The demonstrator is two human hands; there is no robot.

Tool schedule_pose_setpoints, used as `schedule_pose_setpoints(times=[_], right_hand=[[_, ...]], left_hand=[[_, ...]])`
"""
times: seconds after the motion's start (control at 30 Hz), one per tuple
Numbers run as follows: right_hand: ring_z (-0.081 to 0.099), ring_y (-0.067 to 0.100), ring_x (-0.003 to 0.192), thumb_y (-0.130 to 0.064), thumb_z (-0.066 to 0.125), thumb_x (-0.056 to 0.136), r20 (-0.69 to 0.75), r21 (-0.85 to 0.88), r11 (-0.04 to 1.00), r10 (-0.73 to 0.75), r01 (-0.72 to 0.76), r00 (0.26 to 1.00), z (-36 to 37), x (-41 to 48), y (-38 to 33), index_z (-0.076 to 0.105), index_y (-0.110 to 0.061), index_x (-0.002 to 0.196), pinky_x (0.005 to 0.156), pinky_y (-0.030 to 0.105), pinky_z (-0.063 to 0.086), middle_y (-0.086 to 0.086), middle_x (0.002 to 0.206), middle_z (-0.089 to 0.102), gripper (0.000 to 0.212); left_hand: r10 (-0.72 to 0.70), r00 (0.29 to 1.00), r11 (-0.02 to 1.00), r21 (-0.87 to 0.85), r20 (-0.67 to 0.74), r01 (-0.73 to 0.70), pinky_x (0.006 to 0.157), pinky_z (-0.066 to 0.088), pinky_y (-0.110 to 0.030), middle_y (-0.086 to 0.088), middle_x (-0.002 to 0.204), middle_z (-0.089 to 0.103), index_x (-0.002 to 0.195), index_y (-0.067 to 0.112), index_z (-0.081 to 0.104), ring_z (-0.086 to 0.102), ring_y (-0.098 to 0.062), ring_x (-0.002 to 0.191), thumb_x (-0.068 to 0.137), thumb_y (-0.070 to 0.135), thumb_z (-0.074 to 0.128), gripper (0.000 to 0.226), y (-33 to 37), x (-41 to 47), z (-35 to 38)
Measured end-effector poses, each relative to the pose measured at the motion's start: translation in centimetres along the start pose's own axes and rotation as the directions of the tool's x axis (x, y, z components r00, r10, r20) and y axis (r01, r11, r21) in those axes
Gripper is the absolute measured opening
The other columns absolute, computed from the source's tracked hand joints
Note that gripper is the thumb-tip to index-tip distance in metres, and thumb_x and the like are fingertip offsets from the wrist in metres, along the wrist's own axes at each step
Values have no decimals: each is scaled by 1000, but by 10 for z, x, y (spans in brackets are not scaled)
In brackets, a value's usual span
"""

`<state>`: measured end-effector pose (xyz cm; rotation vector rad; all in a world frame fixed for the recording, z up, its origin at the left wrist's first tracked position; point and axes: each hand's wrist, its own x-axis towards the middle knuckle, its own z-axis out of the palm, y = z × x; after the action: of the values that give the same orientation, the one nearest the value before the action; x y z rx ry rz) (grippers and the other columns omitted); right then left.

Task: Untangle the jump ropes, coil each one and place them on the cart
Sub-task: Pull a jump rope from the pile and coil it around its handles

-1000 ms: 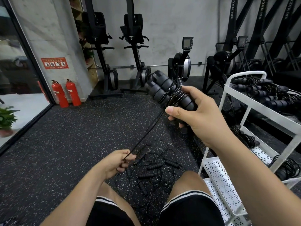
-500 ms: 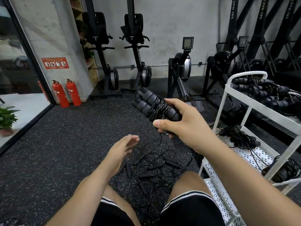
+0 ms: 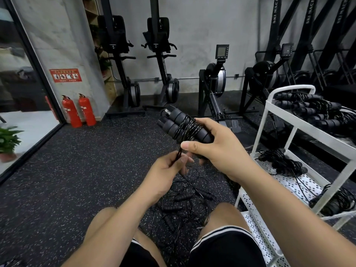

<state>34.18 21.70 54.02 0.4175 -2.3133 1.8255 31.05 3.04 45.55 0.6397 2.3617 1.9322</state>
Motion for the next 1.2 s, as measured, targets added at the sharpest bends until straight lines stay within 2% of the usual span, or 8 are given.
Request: schedule_pose_setpoints(times=[0.2,0.43,0.5,0.6,0.73,0.9,1.03,1.2], right_hand=[[81,22,85,-26,91,88,-60,-88,996,-37,32,998,-15,3,2,62,-30,139,63,40,62,-2,101,82,59],[69,10,91,-43,92,84,-205,-504,863,-96,-21,974,-40,25,23,52,-35,146,82,30,55,-17,122,70,74],[67,13,88,-40,91,86,-157,-566,823,-49,-49,986,-39,28,32,45,-30,137,79,33,54,-10,132,67,70],[67,12,72,-37,90,87,-60,-656,751,49,-76,997,-34,27,45,40,-28,124,66,38,58,-1,115,72,63],[67,9,67,-38,91,86,136,-679,733,174,-36,975,-23,17,56,42,-32,116,56,29,54,-5,103,71,59],[73,15,63,-28,94,84,425,-566,824,316,-24,848,-6,-3,52,45,-28,118,60,44,65,7,104,72,59],[72,13,79,-21,94,85,573,-375,926,269,-44,775,-3,-16,29,49,-27,121,62,41,65,11,117,69,59],[72,17,79,-11,91,87,574,-176,982,156,-65,804,-6,-26,-2,48,-16,124,60,36,61,10,118,68,57]], left_hand=[[-50,998,998,-29,35,51,51,26,-33,9,61,35,105,26,75,32,-13,53,114,33,50,27,-13,-7,1],[-42,989,887,462,139,-27,53,33,-29,7,59,50,103,36,72,41,-6,51,112,46,50,26,5,-21,-11],[-26,984,837,542,179,-76,56,38,-33,6,61,56,100,35,71,44,-6,52,110,47,52,25,17,-23,-14],[39,982,798,586,187,-143,55,37,-30,3,64,62,95,31,71,48,-5,52,108,45,58,23,34,-19,-23],[150,979,807,554,141,-203,55,37,-29,5,62,62,87,33,72,48,-5,53,104,40,67,19,49,-9,-42],[146,978,854,481,147,-200,65,45,-27,6,76,73,85,33,80,59,-4,66,94,34,81,9,56,2,-58],[103,982,966,220,157,-136,79,50,-42,-14,89,76,89,22,83,65,-35,82,87,31,88,10,46,9,-67],[14,993,999,-48,121,-8,69,42,-35,-16,86,68,88,17,81,55,-26,73,75,58,91,44,25,13,-66]])
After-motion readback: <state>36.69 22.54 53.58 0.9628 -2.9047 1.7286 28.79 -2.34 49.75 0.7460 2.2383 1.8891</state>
